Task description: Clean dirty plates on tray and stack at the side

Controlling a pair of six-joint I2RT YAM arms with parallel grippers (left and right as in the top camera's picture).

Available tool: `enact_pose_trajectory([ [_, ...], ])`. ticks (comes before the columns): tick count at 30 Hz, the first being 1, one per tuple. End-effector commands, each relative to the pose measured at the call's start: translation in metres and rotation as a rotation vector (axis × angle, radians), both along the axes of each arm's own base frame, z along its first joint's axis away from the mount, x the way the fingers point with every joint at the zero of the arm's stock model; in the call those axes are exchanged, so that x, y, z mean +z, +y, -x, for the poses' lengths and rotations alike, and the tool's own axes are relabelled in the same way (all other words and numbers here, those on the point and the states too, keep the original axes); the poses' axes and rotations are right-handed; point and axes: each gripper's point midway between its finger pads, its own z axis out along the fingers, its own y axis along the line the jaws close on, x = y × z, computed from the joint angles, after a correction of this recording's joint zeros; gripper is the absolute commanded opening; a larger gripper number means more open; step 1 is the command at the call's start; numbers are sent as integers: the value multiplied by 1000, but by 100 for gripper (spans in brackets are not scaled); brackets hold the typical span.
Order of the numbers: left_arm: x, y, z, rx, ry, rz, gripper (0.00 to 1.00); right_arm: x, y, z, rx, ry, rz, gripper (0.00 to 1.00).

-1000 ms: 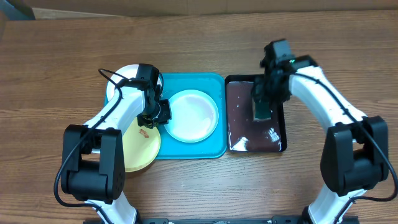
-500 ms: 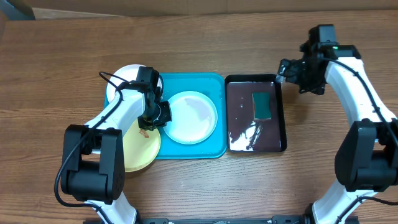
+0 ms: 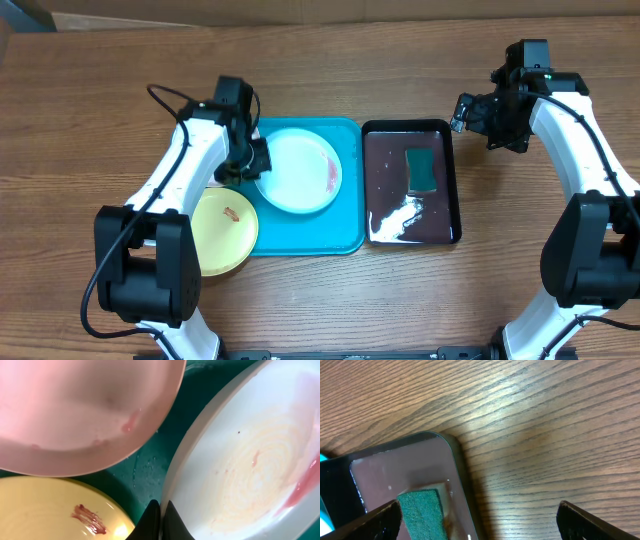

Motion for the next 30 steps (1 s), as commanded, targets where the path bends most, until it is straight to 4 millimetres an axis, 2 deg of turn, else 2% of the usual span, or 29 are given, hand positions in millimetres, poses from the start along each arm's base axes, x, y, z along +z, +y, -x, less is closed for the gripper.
enact_pose_trajectory([
  [1, 11, 2, -14, -26, -34, -40, 4, 6, 0, -5, -3, -20, -6, 100],
  [10, 38, 0, -29, -46, -86, -35, 4, 6, 0, -5, -3, -20, -6, 100],
  [13, 50, -7, -33, -61, -113, -31, 4, 6, 0, -6, -3, -22, -5, 100],
  [21, 85, -51, -33, -174, -249, -92, 4, 6, 0, -6, -3, -22, -5, 100],
  [30, 122, -101, -14, -267, -427, -294, 4, 6, 0, -6, -3, -22, -5, 100],
])
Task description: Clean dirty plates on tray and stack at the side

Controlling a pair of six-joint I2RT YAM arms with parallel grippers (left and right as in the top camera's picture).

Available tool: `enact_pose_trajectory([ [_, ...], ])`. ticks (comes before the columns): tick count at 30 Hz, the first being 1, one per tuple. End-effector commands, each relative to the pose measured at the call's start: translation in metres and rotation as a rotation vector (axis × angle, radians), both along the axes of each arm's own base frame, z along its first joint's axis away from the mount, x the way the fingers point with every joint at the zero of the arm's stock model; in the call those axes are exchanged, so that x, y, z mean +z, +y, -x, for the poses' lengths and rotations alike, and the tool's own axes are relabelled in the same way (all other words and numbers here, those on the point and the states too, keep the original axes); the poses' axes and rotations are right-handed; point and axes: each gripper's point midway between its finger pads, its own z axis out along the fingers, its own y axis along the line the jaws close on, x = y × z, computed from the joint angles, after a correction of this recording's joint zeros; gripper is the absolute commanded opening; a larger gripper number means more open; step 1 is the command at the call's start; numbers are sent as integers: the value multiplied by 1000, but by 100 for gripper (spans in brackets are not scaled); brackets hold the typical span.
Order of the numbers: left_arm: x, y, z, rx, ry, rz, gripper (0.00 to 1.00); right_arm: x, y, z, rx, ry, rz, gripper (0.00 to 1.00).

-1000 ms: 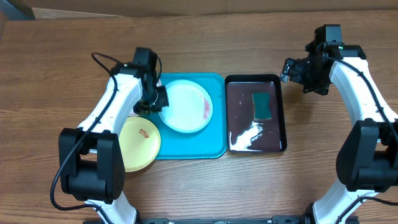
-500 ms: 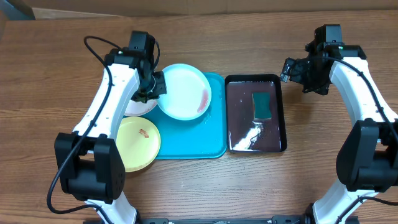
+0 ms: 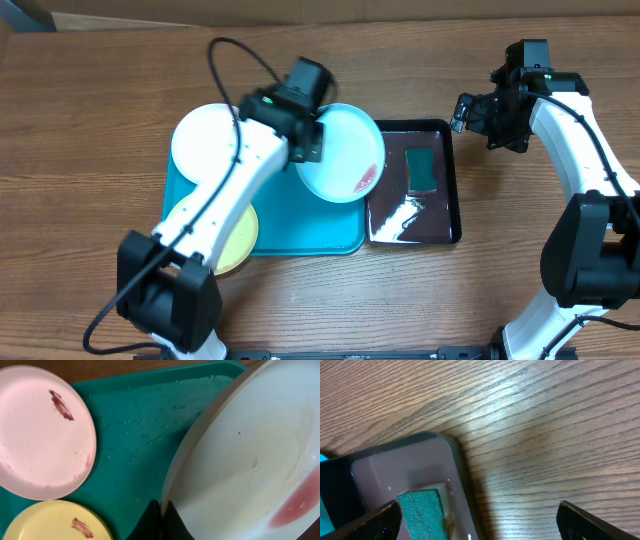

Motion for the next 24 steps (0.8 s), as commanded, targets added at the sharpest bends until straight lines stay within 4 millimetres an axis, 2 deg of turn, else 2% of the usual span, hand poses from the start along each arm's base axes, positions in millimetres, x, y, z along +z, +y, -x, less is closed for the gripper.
enact_pose_trajectory([
  [1, 40, -9, -2, 22, -170, -72, 4, 6, 0, -6, -4, -22, -6, 100],
  [7, 59, -46, 11, -42, -320, -173, 4, 6, 0, -6, -4, -22, -6, 100],
  [13, 79, -69, 27, -77, -461, -272, 4, 6, 0, -6, -4, -22, -6, 100],
  [18, 96, -85, 42, -110, -563, -342, 4, 6, 0, -6, -4, -22, -6, 100],
  [24, 120, -93, 53, -102, -697, -423, 4, 6, 0, -6, -4, -22, -6, 100],
])
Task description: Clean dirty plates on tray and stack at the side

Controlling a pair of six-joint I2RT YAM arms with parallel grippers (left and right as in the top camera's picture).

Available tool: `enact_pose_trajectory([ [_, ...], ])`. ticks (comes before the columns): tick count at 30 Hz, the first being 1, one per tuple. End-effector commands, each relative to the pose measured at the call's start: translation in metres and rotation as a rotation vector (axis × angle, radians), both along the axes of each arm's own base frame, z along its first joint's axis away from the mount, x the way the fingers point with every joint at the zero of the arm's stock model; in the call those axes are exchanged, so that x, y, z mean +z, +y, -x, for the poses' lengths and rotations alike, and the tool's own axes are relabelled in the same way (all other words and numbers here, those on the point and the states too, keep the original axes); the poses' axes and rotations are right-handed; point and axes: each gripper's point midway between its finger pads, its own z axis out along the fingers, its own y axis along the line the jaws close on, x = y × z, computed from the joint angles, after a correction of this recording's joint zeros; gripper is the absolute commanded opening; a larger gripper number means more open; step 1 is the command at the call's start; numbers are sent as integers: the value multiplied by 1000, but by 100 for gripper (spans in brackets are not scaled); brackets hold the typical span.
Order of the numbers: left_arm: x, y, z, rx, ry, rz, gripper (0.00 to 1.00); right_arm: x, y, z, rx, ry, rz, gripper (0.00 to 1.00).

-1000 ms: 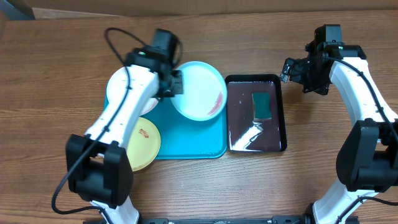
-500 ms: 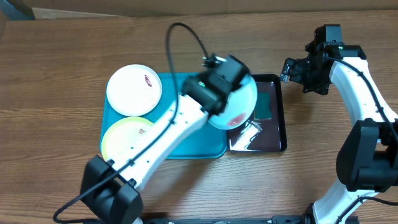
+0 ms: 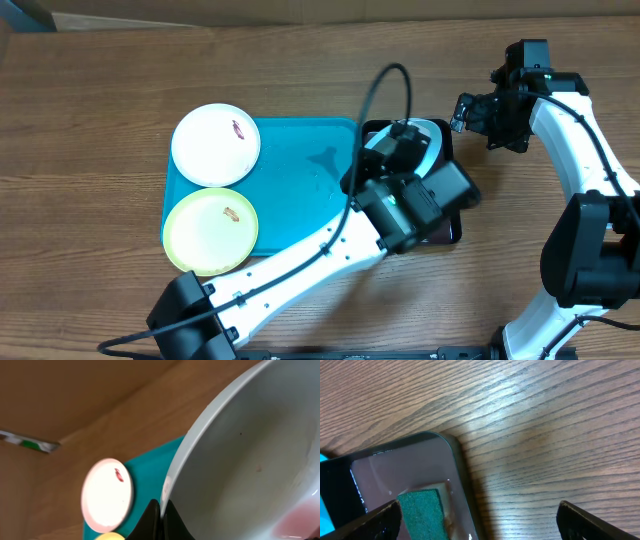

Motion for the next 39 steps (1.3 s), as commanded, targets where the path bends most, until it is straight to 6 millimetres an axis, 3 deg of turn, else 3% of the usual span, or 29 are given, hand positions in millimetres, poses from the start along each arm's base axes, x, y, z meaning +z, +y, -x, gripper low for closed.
enact_pose_trajectory([
  [1, 44, 9, 0, 61, -180, -9, 4, 6, 0, -5, -3, -22, -5, 100],
  [12, 72, -6, 23, 42, -338, -69, 4, 6, 0, -5, -3, -22, -5, 100],
  [22, 69, -10, 24, 37, -327, -33, 4, 6, 0, -5, -3, -22, -5, 100],
  [26, 49, -14, 20, 15, -221, 33, 4, 6, 0, -5, -3, -22, -5, 100],
  [31, 8, -11, 6, 31, 0, 188, 4, 6, 0, -5, -3, -22, -5, 100],
  [35, -24, 4, -9, 75, 187, 302, 4, 6, 0, -6, -3, -22, -5, 100],
  [39, -47, 33, -25, 149, 370, 428, 4, 6, 0, -5, -3, -22, -5, 100],
])
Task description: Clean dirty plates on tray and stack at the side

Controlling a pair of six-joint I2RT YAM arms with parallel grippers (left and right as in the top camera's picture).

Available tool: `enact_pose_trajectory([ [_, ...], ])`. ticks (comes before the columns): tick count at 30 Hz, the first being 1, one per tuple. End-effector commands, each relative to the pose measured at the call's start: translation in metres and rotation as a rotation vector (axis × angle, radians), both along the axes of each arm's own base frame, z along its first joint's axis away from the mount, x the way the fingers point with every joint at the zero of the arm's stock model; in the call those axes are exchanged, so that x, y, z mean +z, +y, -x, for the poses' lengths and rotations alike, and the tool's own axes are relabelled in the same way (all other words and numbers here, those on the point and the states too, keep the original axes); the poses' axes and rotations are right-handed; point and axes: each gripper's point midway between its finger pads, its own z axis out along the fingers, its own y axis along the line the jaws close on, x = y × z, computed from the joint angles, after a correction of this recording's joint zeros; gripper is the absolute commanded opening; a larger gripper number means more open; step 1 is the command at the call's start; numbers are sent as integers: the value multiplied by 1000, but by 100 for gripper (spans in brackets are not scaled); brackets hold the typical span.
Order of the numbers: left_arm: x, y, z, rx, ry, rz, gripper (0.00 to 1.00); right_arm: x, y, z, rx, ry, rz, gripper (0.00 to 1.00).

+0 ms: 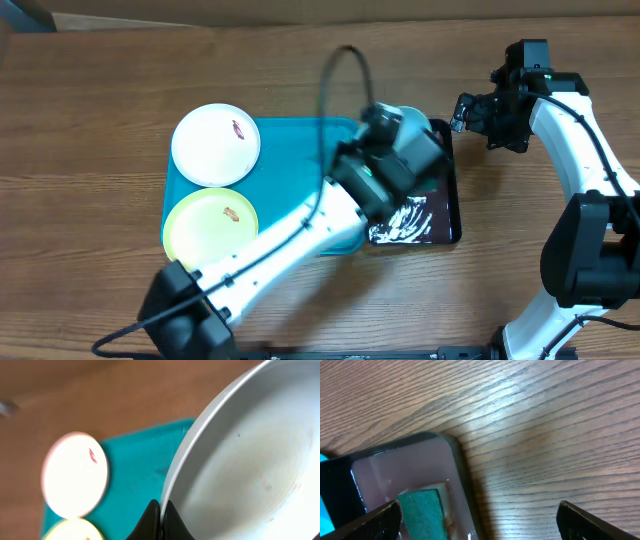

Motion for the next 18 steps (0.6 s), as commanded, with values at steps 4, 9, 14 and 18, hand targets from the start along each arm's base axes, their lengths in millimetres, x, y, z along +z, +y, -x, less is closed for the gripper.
enact_pose_trajectory([
  [4, -26, 33, -14, 41, 337, 382, 4, 6, 0, -5, -3, -22, -6, 100],
  [9, -20, 74, -34, -12, 462, 658, 4, 6, 0, -5, -3, -22, -6, 100],
  [14, -17, 158, -53, 156, 436, 786, 4, 6, 0, -5, -3, -22, -6, 100],
  [18, -21, 237, -57, 328, 375, 802, 4, 6, 0, -5, -4, -22, -6, 100],
])
